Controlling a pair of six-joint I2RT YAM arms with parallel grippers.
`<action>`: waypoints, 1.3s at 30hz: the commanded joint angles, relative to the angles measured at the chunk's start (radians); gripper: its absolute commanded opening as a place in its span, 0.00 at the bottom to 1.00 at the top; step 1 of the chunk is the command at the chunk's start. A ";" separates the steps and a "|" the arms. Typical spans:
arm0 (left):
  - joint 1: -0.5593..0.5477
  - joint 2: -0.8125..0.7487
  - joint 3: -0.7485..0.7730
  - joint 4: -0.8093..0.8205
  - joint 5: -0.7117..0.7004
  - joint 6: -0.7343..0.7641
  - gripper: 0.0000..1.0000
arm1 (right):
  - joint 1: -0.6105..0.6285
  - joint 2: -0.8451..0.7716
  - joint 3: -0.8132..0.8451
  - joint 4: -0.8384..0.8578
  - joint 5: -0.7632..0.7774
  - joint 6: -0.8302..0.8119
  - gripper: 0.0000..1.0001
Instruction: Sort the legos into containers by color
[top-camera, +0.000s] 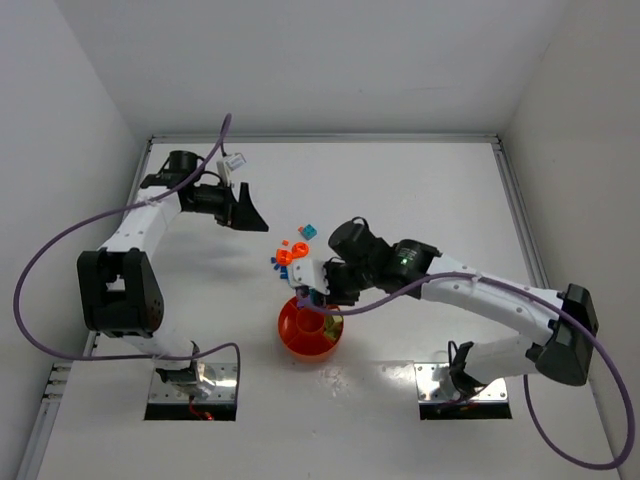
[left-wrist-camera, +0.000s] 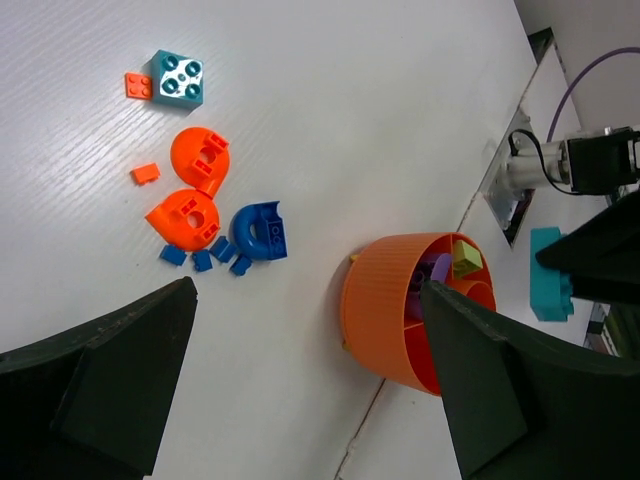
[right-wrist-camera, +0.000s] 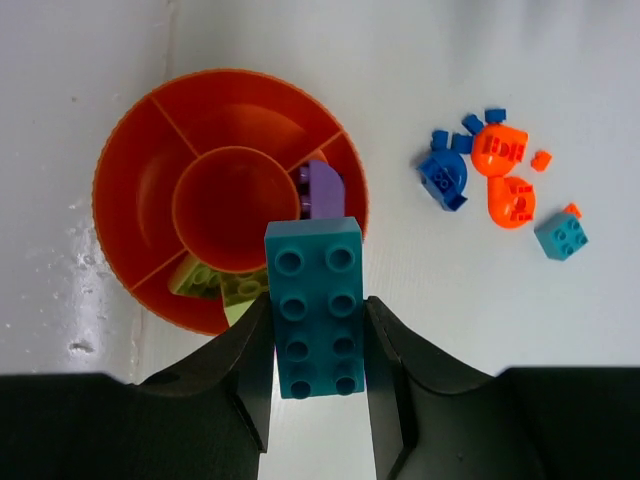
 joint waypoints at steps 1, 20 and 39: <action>0.019 -0.067 -0.015 0.020 -0.003 -0.006 1.00 | 0.083 0.005 0.010 0.011 0.136 -0.050 0.00; 0.019 -0.188 -0.087 0.049 -0.049 -0.034 1.00 | 0.438 0.106 -0.032 -0.003 0.576 -0.300 0.00; 0.019 -0.278 -0.115 0.049 -0.088 -0.034 1.00 | 0.593 0.120 0.011 -0.042 0.727 -0.309 0.00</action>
